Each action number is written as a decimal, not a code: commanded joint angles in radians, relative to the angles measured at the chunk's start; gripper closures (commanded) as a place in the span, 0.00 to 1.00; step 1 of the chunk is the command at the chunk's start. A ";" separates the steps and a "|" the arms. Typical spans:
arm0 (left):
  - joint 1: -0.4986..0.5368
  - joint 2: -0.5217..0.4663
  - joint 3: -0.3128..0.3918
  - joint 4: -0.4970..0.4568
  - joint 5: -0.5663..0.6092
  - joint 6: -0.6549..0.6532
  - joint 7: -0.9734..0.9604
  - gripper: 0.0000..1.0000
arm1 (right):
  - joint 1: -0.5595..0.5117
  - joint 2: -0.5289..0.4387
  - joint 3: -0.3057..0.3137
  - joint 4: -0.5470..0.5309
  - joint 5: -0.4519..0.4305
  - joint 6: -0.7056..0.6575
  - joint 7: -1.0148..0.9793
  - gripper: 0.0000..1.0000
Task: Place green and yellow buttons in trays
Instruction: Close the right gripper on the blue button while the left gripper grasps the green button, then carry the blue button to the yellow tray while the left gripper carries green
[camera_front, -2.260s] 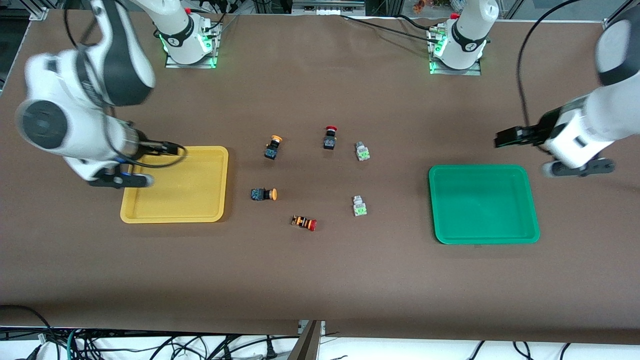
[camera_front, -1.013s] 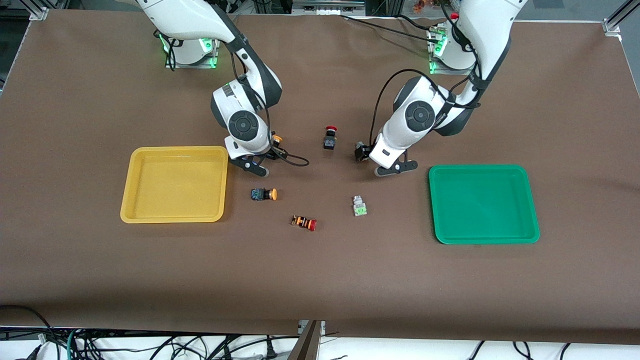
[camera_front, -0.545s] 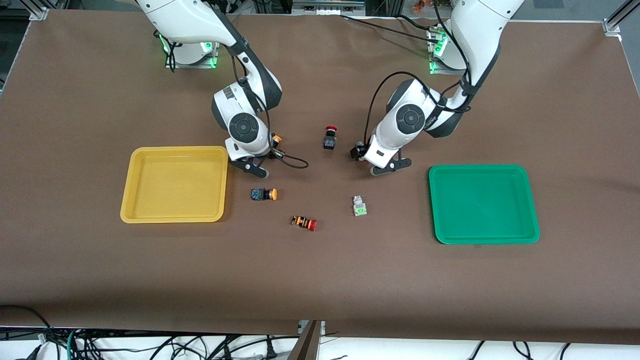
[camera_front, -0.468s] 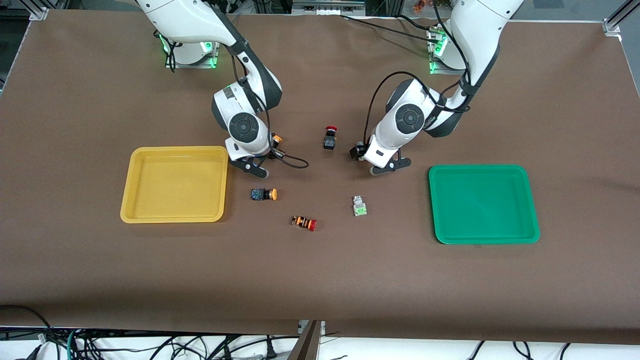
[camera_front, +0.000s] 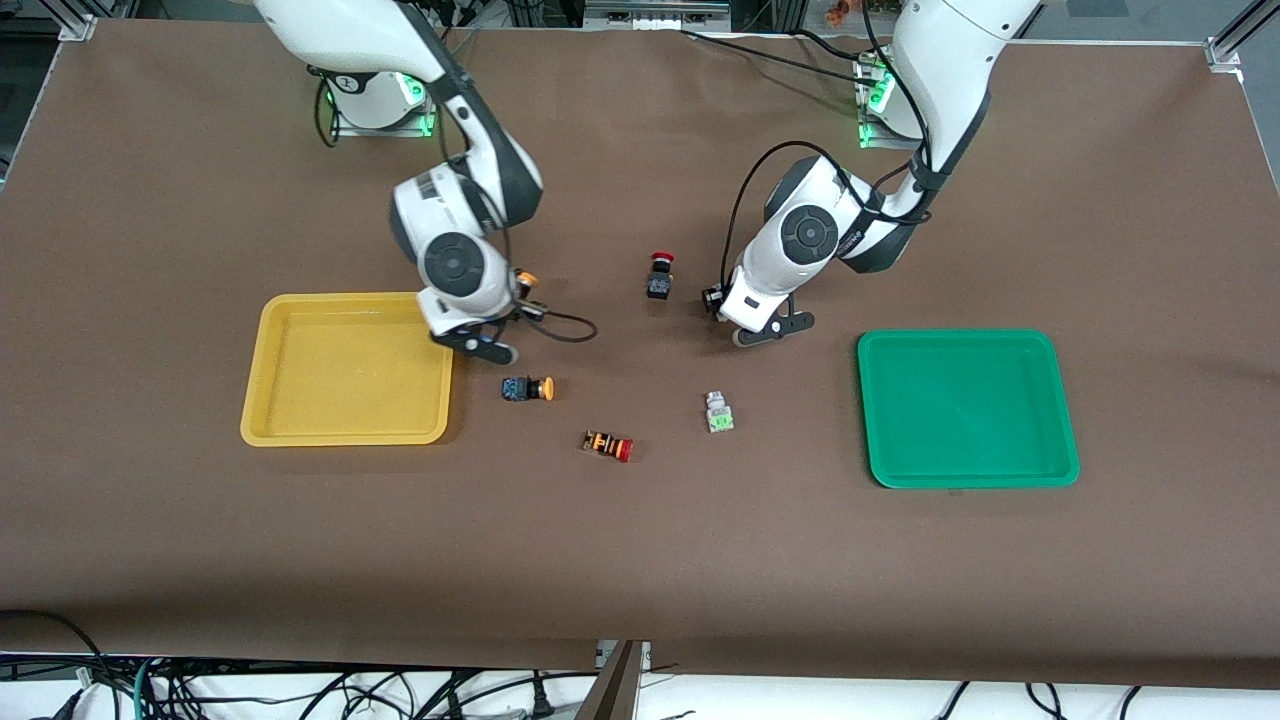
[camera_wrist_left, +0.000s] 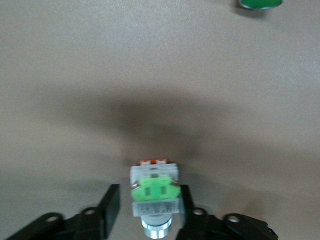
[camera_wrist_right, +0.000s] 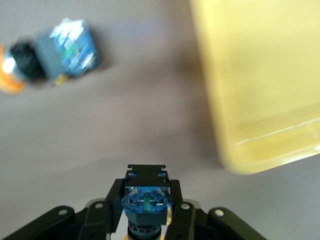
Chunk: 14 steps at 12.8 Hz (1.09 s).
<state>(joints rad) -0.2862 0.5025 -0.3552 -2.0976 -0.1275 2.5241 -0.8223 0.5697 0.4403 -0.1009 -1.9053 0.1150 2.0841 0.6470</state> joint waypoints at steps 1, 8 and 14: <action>-0.016 0.018 0.007 0.018 0.008 0.013 -0.018 0.72 | -0.008 -0.037 -0.164 -0.005 0.014 -0.070 -0.287 1.00; 0.149 -0.085 0.015 0.128 0.021 -0.310 0.005 0.82 | -0.169 0.074 -0.319 -0.044 0.014 0.025 -0.626 1.00; 0.462 -0.078 0.030 0.248 0.213 -0.481 0.386 0.81 | -0.183 0.103 -0.318 -0.028 0.017 0.077 -0.652 0.38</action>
<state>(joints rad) 0.0864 0.4136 -0.3203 -1.8797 0.0342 2.0693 -0.5742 0.3908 0.5589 -0.4235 -1.9469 0.1150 2.1617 0.0219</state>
